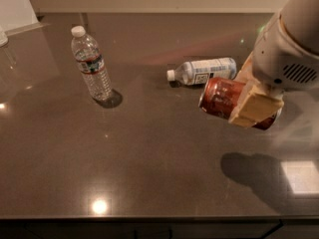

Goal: Pick coke can

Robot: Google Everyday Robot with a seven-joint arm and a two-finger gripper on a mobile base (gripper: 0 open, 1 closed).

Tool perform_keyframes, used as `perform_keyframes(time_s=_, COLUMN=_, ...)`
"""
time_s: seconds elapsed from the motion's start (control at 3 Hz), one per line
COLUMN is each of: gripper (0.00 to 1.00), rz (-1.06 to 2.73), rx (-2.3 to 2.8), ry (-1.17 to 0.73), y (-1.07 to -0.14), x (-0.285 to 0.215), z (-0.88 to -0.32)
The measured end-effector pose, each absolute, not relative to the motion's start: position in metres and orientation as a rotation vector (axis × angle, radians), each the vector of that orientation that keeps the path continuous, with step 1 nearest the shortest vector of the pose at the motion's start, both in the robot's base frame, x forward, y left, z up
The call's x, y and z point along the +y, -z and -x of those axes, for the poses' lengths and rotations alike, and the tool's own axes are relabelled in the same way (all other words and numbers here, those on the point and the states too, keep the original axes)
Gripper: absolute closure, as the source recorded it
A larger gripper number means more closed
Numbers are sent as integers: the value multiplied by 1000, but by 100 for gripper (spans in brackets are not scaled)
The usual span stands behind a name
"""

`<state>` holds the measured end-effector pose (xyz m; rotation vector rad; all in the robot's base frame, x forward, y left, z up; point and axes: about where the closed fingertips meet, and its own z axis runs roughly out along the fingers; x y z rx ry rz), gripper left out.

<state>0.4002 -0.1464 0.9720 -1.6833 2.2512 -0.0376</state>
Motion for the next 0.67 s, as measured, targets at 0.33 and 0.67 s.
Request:
perform_keyframes(time_s=0.33, gripper=100, rz=1706, rx=2177, ry=58, y=-1004, x=-139, z=-403)
perform_keyframes(time_s=0.67, gripper=100, rz=1706, rx=2176, ry=58, y=-1004, x=-139, z=-403)
